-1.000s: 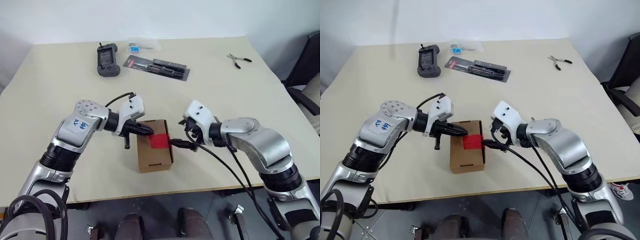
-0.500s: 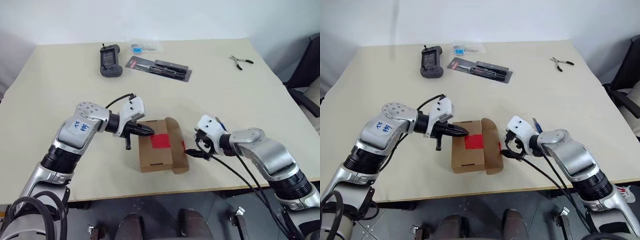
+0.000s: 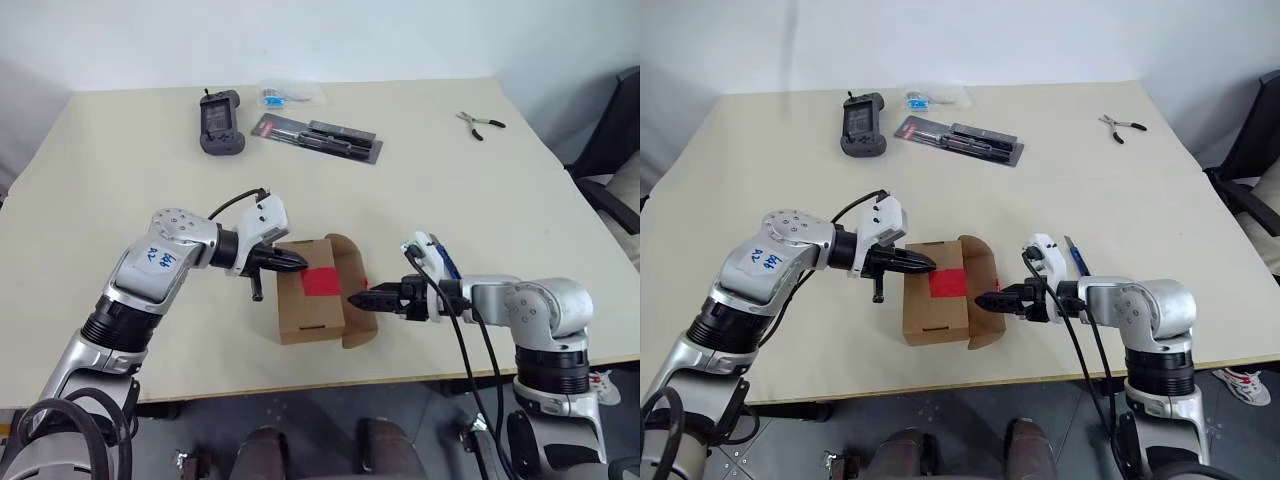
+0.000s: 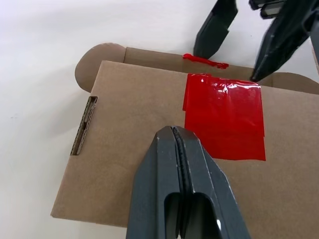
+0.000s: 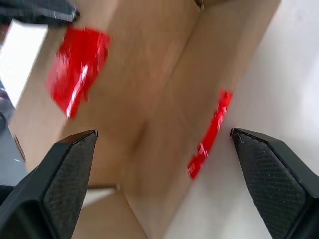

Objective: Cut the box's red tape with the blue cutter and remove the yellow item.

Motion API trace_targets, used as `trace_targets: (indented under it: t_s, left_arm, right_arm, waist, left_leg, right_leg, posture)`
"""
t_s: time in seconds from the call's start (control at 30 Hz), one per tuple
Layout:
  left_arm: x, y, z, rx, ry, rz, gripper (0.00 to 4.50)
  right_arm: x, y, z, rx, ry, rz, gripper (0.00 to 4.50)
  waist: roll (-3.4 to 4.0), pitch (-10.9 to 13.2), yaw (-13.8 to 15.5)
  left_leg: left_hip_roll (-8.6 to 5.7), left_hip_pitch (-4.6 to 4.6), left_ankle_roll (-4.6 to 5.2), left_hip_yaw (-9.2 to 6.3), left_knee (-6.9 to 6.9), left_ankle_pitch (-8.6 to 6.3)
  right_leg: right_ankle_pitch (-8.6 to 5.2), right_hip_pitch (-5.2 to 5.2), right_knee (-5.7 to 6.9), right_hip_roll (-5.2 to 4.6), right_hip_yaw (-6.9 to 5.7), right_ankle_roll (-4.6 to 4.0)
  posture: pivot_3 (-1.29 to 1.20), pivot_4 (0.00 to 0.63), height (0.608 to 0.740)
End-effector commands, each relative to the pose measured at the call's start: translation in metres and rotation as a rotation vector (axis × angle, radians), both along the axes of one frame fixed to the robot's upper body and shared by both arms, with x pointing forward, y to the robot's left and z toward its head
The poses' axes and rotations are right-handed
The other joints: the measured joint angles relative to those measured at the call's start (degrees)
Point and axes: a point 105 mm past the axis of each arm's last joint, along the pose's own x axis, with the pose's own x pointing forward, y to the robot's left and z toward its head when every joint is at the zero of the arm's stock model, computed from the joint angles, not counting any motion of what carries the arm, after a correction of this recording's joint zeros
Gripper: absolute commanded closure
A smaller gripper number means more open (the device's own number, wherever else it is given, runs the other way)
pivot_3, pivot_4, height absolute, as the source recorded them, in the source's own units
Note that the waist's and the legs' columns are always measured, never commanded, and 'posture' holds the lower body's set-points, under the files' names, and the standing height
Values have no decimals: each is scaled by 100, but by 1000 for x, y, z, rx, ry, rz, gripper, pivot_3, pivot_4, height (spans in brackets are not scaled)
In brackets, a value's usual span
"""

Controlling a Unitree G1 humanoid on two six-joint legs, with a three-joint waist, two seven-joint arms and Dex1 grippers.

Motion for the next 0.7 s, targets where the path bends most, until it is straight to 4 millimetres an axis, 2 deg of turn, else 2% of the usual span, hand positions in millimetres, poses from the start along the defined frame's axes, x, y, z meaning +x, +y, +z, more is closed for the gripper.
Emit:
trace_targets:
  t_s: [0.03, 0.43, 0.57, 0.7]
  left_arm:
    - [-3, 8, -24, 59, 80, 49, 4500]
    - [-8, 7, -25, 47, 78, 58, 4500]
    - [-8, 6, -25, 41, 76, 62, 4500]
    - [-9, 5, -25, 38, 76, 65, 4500]
  right_arm:
    - [5, 9, -6, 12, 46, 13, 30]
    - [23, 32, -21, -7, 116, 71, 30]
    - [21, 37, -27, -24, 145, 98, 30]
    - [20, 44, -25, 39, 177, 102, 30]
  waist:
    - [-1, -1, -7]
    - [-5, -31, -173]
    - [-9, -40, -175]
    - [-19, -52, -202]
  left_leg:
    - [0, 1, 0, 0, 0, 0]
    - [5, 52, 4, 0, -1, 3]
    - [7, 87, 4, 0, -9, 2]
    - [8, 96, 1, 3, -21, 4]
  right_leg:
    - [0, 1, 0, 0, 0, 0]
    - [5, 51, -4, 2, 3, -11]
    - [3, 73, -10, 2, 7, -18]
    - [2, 72, -7, 3, 13, -21]
  posture:
    - [0, 150, 740]
    - [0, 150, 740]
    - [0, 150, 740]
    - [0, 150, 740]
